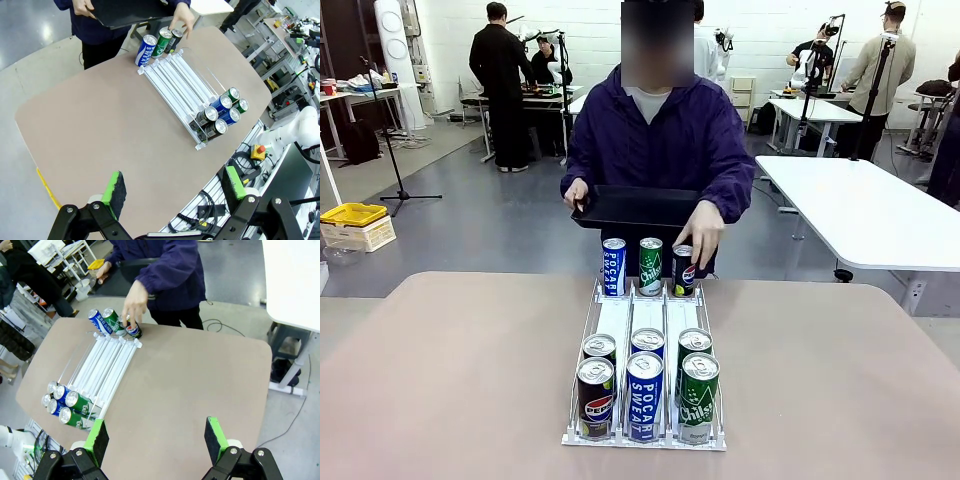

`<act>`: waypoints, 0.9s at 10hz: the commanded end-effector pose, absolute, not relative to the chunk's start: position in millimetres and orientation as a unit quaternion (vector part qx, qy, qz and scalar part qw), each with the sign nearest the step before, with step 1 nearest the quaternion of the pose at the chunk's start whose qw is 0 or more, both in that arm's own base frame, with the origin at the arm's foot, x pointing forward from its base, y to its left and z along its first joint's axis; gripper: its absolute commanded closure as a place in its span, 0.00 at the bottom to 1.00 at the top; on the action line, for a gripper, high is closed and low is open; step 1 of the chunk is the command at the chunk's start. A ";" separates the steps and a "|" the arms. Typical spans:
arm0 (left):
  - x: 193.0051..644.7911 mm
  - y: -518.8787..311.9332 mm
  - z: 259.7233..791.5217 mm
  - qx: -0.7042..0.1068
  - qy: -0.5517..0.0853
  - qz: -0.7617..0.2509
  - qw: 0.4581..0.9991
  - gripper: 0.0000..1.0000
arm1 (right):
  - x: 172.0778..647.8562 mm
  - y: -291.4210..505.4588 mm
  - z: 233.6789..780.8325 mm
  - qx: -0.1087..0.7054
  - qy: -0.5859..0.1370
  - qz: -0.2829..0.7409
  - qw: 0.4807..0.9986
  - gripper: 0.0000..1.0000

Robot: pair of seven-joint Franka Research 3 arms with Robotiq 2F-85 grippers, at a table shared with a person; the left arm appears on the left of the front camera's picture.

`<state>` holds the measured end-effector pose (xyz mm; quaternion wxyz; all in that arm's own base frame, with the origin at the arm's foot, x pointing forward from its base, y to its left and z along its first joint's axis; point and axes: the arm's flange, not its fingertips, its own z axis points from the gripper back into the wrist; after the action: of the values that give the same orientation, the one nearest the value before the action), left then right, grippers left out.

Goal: Retrieve and hand over the desired beverage to the person.
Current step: Pick up a can of the same type that the person held from the Automatic Can Dispenser.

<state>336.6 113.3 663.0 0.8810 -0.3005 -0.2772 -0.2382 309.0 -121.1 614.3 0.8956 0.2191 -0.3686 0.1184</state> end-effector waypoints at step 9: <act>324.7 -0.8 650.6 -0.182 -0.169 -0.308 0.919 0.00 | 310.9 -122.9 611.6 0.231 -0.369 0.123 0.892 0.00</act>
<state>335.6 52.9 656.0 0.9002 -0.2444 -0.2197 -0.2858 309.0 -121.3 614.1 0.8958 0.2190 -0.3684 0.1181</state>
